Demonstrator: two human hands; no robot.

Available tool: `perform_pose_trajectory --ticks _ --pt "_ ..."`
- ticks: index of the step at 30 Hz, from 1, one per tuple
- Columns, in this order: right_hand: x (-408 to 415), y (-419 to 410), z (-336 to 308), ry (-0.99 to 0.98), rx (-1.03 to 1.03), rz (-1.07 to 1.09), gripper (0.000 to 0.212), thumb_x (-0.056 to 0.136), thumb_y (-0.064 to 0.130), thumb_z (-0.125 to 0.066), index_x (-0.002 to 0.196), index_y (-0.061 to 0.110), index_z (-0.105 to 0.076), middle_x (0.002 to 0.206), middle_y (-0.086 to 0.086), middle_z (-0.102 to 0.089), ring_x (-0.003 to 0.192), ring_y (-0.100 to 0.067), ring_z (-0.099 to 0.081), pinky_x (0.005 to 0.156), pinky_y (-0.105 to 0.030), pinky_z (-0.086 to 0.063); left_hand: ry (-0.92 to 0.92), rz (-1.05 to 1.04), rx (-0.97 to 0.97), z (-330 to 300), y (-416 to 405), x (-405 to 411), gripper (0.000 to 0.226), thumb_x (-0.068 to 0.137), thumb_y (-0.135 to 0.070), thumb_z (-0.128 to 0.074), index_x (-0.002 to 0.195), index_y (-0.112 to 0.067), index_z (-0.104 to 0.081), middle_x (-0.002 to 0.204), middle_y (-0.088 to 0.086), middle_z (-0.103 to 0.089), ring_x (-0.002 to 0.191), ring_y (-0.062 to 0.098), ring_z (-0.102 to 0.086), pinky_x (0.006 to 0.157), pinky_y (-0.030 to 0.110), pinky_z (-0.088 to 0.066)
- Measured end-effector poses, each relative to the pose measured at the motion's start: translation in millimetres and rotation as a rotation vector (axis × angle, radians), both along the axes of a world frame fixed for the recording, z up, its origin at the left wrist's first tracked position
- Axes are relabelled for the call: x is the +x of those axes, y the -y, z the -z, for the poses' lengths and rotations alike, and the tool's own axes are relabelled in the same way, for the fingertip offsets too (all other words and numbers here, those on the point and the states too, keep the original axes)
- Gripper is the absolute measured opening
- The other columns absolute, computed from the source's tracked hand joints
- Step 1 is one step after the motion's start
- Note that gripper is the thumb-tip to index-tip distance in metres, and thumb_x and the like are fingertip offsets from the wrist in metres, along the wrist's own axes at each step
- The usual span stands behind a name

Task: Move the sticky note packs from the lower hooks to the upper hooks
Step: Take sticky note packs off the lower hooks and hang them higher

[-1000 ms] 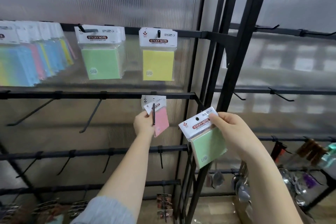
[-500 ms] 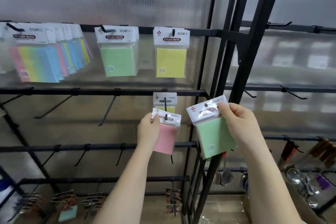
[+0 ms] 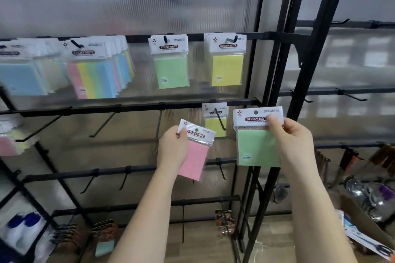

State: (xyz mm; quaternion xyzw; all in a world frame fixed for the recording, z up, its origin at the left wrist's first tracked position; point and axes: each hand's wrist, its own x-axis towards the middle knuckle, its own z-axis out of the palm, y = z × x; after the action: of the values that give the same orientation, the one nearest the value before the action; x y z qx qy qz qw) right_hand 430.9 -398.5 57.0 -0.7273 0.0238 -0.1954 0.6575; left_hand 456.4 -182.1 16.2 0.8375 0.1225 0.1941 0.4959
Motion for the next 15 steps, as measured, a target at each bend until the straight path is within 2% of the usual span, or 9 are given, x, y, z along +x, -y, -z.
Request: perform_pose_trajectory --ticks 4,7,11,15 --pt "-18.6 -26.7 -0.4 -0.007 0.033 -0.02 0.016 0.09 0.031 -0.063 0.081 0.019 -0.069 0.071 0.004 -0.063 0.062 -0.01 -0.053 0.055 -0.021 -0.042 -0.012 -0.065 -0.011 -0.2 -35.3 -21.4 0.027 0.1 -0.022 -0.035 0.091 -0.01 -0.057 0.084 -0.001 -0.06 0.065 0.007 -0.051 0.051 0.024 -0.033" --pt "-29.2 -47.5 -0.1 -0.002 0.024 -0.025 0.016 0.088 0.029 -0.065 0.076 0.019 -0.069 0.07 0.005 -0.062 0.06 -0.009 -0.052 0.046 -0.013 -0.04 -0.015 -0.108 -0.007 -3.1 -59.0 -38.8 0.025 0.1 -0.021 -0.035 0.089 -0.009 -0.055 0.081 -0.001 -0.059 0.063 0.007 -0.05 0.05 0.024 -0.032" --pt "-39.5 -78.9 0.1 0.004 0.054 -0.028 0.016 0.088 0.026 -0.065 0.075 0.018 -0.069 0.07 0.002 -0.062 0.064 -0.013 -0.054 0.059 -0.025 -0.043 -0.049 -0.188 0.005 -6.7 -87.7 -62.4 0.025 0.099 -0.02 -0.035 0.085 -0.01 -0.053 0.074 -0.004 -0.055 0.06 0.009 -0.049 0.05 0.025 -0.032" --pt "-44.6 -104.9 -1.3 0.016 0.049 -0.053 0.016 0.089 0.026 -0.064 0.075 0.02 -0.069 0.071 -0.002 -0.062 0.065 -0.013 -0.051 0.061 -0.025 -0.041 -0.066 -0.23 0.026 -9.1 -108.7 -79.2 0.026 0.098 -0.02 -0.034 0.085 -0.008 -0.053 0.076 0.001 -0.058 0.06 0.012 -0.049 0.049 0.025 -0.032"
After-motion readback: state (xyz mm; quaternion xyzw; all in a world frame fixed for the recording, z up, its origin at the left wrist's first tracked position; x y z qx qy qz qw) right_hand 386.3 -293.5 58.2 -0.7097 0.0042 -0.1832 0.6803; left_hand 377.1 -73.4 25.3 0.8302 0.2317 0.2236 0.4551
